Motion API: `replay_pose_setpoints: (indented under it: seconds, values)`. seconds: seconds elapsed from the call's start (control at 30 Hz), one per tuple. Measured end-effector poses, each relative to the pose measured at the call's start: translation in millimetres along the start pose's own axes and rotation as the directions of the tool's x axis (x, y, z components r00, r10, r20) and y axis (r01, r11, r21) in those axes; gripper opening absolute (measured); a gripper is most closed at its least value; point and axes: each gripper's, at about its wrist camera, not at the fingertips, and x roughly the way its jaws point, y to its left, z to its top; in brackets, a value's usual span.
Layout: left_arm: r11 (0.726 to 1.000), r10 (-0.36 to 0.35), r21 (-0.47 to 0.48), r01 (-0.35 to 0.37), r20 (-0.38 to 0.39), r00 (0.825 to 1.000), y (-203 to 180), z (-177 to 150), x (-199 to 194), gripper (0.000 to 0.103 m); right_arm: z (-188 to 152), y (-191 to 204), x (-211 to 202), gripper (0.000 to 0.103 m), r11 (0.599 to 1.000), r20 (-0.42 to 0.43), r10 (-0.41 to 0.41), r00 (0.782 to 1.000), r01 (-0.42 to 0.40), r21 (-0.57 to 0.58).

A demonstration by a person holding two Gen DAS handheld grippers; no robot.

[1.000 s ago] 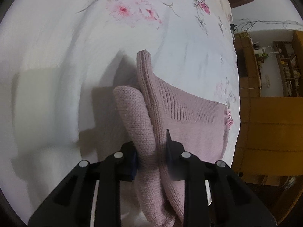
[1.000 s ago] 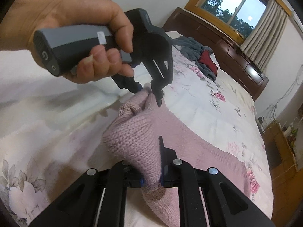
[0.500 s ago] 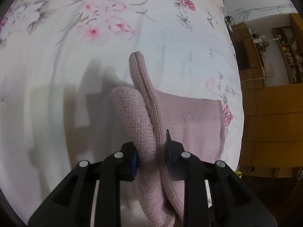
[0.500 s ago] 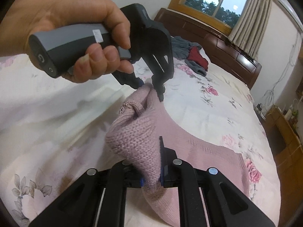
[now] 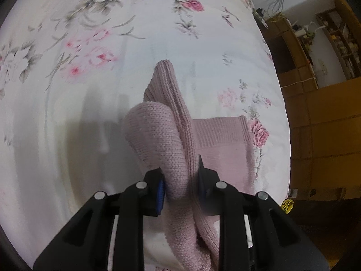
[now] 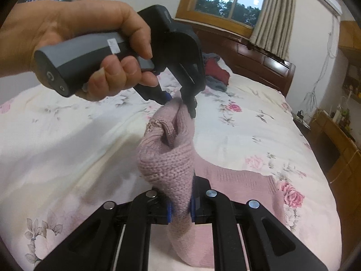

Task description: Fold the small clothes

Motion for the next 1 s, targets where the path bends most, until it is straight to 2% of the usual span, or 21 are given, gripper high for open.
replay_pose_setpoints:
  seconds: [0.47, 1.0]
  values:
    - [0.995, 0.07, 0.078, -0.068, -0.015, 0.997, -80, 3, 22, 0.022, -11, -61, -13, 0.011, 0.992, -0.001, -0.007, 1.0, 0.007, 0.129]
    - [0.962, 0.212, 0.186, -0.199, -0.057, 0.976, -164, -2, 101, 0.022, -59, -123, -14, 0.011, 0.959, -0.057, -0.018, 0.998, 0.033, 0.281]
